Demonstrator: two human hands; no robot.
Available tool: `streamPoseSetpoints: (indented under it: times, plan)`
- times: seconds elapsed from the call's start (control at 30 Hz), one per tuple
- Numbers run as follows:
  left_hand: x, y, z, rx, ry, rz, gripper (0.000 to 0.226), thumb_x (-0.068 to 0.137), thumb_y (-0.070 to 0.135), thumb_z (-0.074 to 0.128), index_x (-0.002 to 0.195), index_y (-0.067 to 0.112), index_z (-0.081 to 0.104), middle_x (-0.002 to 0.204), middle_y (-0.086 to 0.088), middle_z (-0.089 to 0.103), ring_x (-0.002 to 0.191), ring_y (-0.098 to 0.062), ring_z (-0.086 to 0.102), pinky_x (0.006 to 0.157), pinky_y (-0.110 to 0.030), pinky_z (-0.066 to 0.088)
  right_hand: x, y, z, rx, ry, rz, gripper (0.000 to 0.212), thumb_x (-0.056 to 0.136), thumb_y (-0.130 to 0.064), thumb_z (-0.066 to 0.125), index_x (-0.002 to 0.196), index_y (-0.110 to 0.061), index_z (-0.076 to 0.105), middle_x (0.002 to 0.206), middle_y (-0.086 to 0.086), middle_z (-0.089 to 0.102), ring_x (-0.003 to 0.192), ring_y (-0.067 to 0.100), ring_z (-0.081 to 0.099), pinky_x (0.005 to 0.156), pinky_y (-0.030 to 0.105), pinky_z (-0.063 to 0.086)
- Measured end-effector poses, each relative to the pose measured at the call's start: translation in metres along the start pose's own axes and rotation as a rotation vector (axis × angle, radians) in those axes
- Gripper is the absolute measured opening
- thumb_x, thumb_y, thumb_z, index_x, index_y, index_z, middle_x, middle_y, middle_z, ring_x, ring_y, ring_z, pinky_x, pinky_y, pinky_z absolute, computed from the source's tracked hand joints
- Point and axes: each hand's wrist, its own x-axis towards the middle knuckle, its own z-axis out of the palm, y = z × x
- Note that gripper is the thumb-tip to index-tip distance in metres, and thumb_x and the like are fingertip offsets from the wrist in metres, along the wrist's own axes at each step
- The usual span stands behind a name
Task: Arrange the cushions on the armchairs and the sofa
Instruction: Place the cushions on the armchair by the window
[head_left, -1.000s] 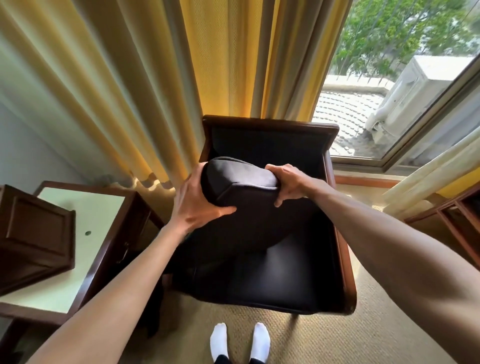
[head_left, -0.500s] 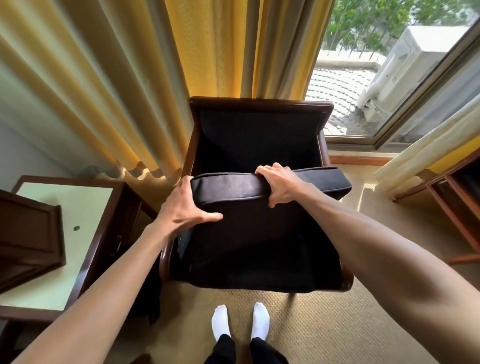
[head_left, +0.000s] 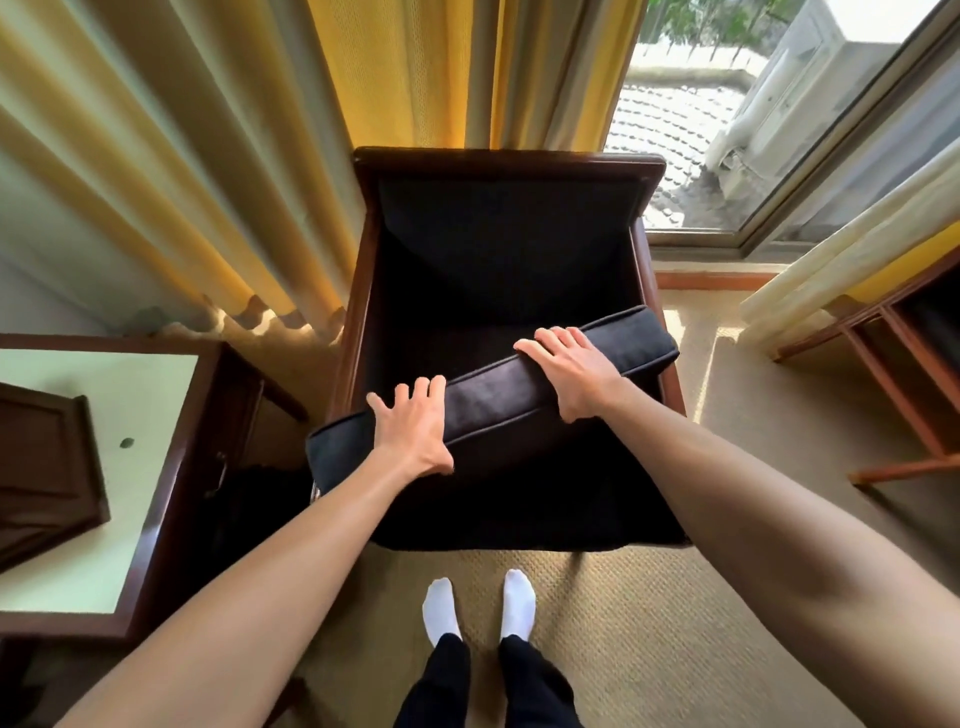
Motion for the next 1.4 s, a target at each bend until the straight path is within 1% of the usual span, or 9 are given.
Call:
streamPoseSetpoints:
  times: [0.17, 0.43, 0.57, 0.67, 0.87, 1.07, 1.17, 1.3, 1.4]
  plan:
    - [0.011, -0.006, -0.010, -0.020, 0.060, 0.031, 0.104, 0.052, 0.042, 0.085, 0.138, 0.018, 0.032, 0.128, -0.002, 0.051, 0.117, -0.029, 0.051, 0.092, -0.053, 0.042, 0.001, 0.003, -0.011, -0.049, 0.008, 0.055, 0.086, 0.052, -0.019, 0.079, 0.129, -0.020, 0.042, 0.116, -0.002, 0.054, 0.106, 0.021, 0.052, 0.095, 0.035, 0.038]
    - [0.058, 0.009, -0.079, 0.037, 0.209, 0.227, 0.090, 0.052, 0.032, 0.077, 0.133, 0.025, 0.040, 0.118, 0.006, 0.053, 0.111, -0.020, 0.050, 0.086, -0.046, 0.043, -0.018, 0.049, -0.042, 0.030, 0.050, 0.246, 0.083, 0.051, -0.033, 0.080, 0.124, -0.024, 0.041, 0.115, -0.004, 0.053, 0.108, 0.022, 0.050, 0.088, 0.044, 0.037]
    - [0.108, 0.005, -0.119, 0.124, 0.244, 0.289, 0.088, 0.053, 0.033, 0.076, 0.133, 0.028, 0.039, 0.116, 0.008, 0.051, 0.110, -0.018, 0.050, 0.087, -0.045, 0.042, 0.007, 0.073, -0.050, 0.081, 0.119, 0.320, 0.077, 0.053, -0.033, 0.076, 0.121, -0.024, 0.042, 0.114, -0.003, 0.053, 0.105, 0.024, 0.050, 0.083, 0.045, 0.039]
    - [0.142, -0.005, -0.134, 0.150, 0.256, 0.265, 0.089, 0.052, 0.032, 0.074, 0.134, 0.030, 0.038, 0.114, 0.009, 0.050, 0.107, -0.018, 0.049, 0.083, -0.043, 0.042, 0.039, 0.091, -0.060, 0.090, 0.170, 0.306, 0.073, 0.052, -0.028, 0.075, 0.118, -0.023, 0.044, 0.111, -0.003, 0.053, 0.103, 0.025, 0.048, 0.081, 0.044, 0.037]
    - [0.205, -0.023, -0.142, 0.153, 0.274, 0.225, 0.089, 0.060, 0.029, 0.071, 0.141, 0.029, 0.034, 0.125, 0.008, 0.050, 0.113, -0.019, 0.049, 0.092, -0.042, 0.042, 0.106, 0.123, -0.069, 0.111, 0.188, 0.262, 0.079, 0.050, -0.028, 0.078, 0.121, -0.022, 0.044, 0.114, -0.003, 0.051, 0.104, 0.025, 0.046, 0.085, 0.045, 0.037]
    - [0.248, -0.025, -0.115, 0.127, 0.198, 0.219, 0.090, 0.064, 0.024, 0.073, 0.145, 0.029, 0.032, 0.130, 0.007, 0.049, 0.117, -0.019, 0.048, 0.100, -0.044, 0.038, 0.140, 0.137, -0.035, 0.105, 0.151, 0.245, 0.084, 0.050, -0.029, 0.080, 0.125, -0.020, 0.044, 0.115, 0.000, 0.052, 0.103, 0.025, 0.048, 0.084, 0.043, 0.037]
    - [0.258, -0.031, -0.098, 0.128, 0.180, 0.219, 0.092, 0.065, 0.019, 0.074, 0.146, 0.026, 0.033, 0.136, 0.008, 0.048, 0.120, -0.019, 0.048, 0.106, -0.047, 0.034, 0.146, 0.136, -0.014, 0.112, 0.164, 0.221, 0.089, 0.051, -0.037, 0.078, 0.131, -0.021, 0.042, 0.117, 0.000, 0.050, 0.103, 0.024, 0.048, 0.085, 0.041, 0.036]
    - [0.280, -0.043, -0.098, 0.126, 0.197, 0.217, 0.096, 0.063, 0.020, 0.077, 0.148, 0.025, 0.033, 0.142, 0.006, 0.047, 0.127, -0.020, 0.046, 0.109, -0.051, 0.031, 0.155, 0.157, -0.002, 0.140, 0.260, 0.163, 0.100, 0.059, -0.054, 0.073, 0.144, -0.018, 0.035, 0.132, 0.003, 0.049, 0.118, 0.025, 0.049, 0.101, 0.045, 0.030]
    - [0.300, -0.045, -0.112, 0.125, 0.202, 0.210, 0.101, 0.065, 0.023, 0.079, 0.151, 0.026, 0.027, 0.147, 0.003, 0.041, 0.134, -0.023, 0.040, 0.113, -0.055, 0.027, 0.164, 0.174, 0.000, 0.163, 0.274, 0.264, 0.109, 0.064, -0.064, 0.069, 0.152, -0.019, 0.024, 0.146, 0.009, 0.040, 0.137, 0.030, 0.036, 0.117, 0.050, 0.019]
